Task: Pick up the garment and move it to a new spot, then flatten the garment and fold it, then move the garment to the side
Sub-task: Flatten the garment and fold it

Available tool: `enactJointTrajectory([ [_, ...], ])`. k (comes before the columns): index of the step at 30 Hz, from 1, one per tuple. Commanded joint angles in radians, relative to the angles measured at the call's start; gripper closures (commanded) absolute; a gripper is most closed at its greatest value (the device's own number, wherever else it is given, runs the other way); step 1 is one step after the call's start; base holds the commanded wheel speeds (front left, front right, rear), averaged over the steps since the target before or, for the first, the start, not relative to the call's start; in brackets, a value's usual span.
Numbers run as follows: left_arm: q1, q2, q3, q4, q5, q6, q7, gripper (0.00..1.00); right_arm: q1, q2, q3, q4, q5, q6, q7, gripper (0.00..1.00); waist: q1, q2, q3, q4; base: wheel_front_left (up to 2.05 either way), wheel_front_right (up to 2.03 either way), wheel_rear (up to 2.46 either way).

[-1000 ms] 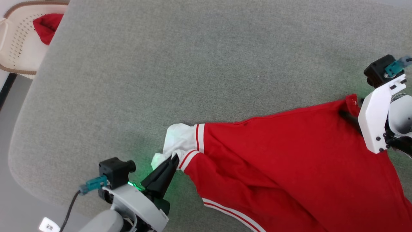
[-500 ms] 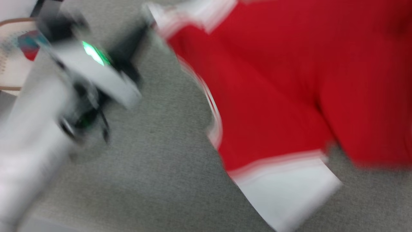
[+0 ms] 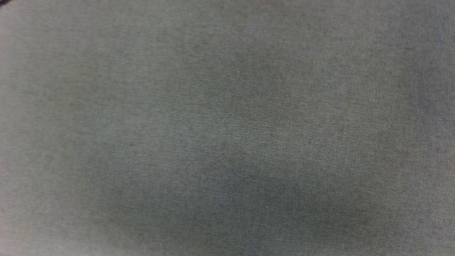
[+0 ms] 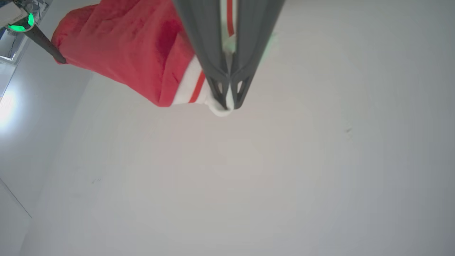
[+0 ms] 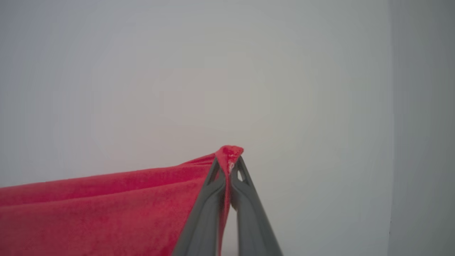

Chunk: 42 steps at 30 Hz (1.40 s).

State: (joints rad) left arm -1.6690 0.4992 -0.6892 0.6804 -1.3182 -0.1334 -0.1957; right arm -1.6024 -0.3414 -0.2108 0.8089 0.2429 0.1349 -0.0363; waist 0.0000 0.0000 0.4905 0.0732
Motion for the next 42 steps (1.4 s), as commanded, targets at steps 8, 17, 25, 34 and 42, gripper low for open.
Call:
enactJointTrajectory([
  [8,0.179,0.025,-0.05,-0.078,-0.107,0.005,-0.038,1.0,0.121,-0.027,0.13,0.068,0.051,-0.006,-0.03,1.0,0.0,0.0,0.041,-0.016,0.0,0.0,0.0],
  [17,0.589,0.055,-0.033,-0.337,-0.088,0.004,-0.07,1.0,0.532,-0.105,0.394,-0.187,0.284,-0.005,0.062,1.0,0.0,0.0,0.016,-0.004,0.0,0.0,0.0],
  [25,0.996,0.044,0.1,-0.514,0.063,0.004,-0.068,1.0,1.001,-0.186,0.346,-0.551,0.402,-0.005,0.261,1.0,0.0,0.0,-0.08,-0.002,0.0,0.0,0.0],
  [34,1.314,0.047,0.174,-0.635,0.191,0.004,-0.068,1.0,1.446,-0.099,0.099,-0.955,0.417,-0.005,0.513,1.0,0.0,0.0,-0.198,-0.009,0.0,0.0,0.0],
  [42,1.553,0.062,0.267,-0.775,0.26,0.004,-0.068,1.0,1.717,0.027,-0.058,-1.236,0.388,-0.005,0.677,1.0,0.0,0.0,-0.216,-0.02,0.0,0.0,0.0],
])
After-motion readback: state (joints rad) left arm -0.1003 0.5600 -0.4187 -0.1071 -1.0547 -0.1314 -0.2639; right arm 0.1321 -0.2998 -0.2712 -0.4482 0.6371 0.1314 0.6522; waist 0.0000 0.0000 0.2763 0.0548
